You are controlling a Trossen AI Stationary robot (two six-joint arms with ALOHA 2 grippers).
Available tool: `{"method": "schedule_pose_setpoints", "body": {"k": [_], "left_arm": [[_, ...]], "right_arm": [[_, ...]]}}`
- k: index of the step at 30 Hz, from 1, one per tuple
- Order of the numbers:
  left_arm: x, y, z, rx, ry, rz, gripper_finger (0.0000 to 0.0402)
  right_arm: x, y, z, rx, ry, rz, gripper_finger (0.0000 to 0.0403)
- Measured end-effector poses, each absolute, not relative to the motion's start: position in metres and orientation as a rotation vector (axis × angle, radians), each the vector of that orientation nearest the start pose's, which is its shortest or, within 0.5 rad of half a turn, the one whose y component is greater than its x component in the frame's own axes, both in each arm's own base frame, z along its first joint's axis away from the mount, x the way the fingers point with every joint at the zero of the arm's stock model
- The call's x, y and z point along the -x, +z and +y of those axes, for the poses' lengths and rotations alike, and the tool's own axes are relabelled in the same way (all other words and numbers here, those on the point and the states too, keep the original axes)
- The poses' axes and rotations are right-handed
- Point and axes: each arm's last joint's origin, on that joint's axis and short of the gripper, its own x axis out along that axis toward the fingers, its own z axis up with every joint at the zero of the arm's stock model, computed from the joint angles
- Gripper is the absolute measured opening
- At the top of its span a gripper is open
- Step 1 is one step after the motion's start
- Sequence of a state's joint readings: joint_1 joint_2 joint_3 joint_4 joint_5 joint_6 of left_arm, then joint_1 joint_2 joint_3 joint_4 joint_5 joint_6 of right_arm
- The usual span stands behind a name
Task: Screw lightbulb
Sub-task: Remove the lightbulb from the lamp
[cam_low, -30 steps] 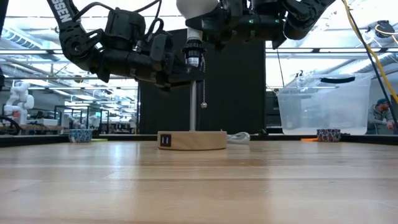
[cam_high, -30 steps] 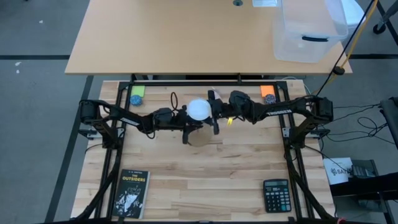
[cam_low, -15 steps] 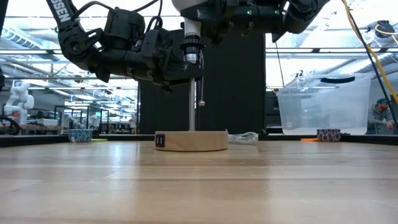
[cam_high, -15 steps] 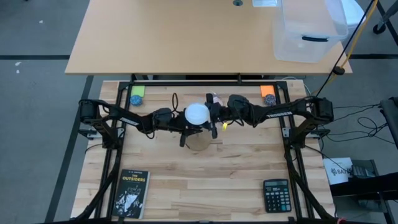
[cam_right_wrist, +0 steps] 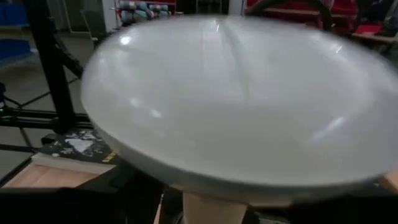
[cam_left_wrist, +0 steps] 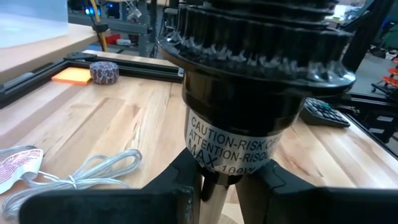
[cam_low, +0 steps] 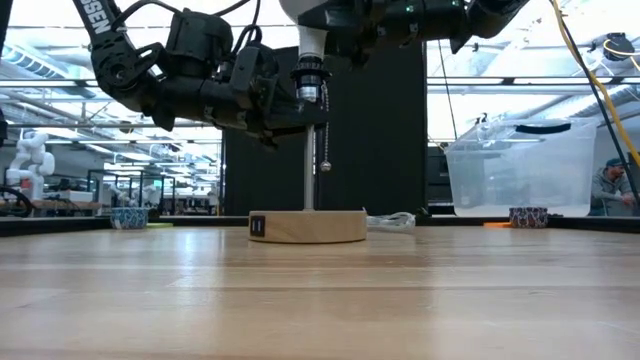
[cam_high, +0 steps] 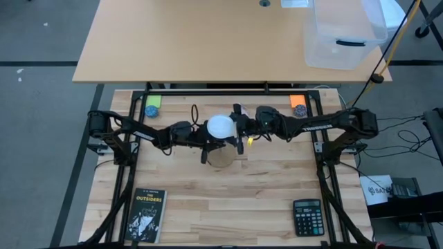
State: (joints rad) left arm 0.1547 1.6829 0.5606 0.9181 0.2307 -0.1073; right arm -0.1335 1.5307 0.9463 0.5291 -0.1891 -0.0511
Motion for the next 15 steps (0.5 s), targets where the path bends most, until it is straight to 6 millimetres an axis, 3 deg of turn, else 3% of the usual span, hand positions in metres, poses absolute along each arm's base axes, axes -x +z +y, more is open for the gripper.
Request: {"method": "schedule_pose_setpoints", "body": {"k": [15], "left_arm": [[-0.301, 0.151, 0.041, 0.158, -0.027, 0.207, 0.0069]], "right_arm": [[-0.338, 0.264, -0.041, 0.087, 0.004, 0.193, 0.0263]]}}
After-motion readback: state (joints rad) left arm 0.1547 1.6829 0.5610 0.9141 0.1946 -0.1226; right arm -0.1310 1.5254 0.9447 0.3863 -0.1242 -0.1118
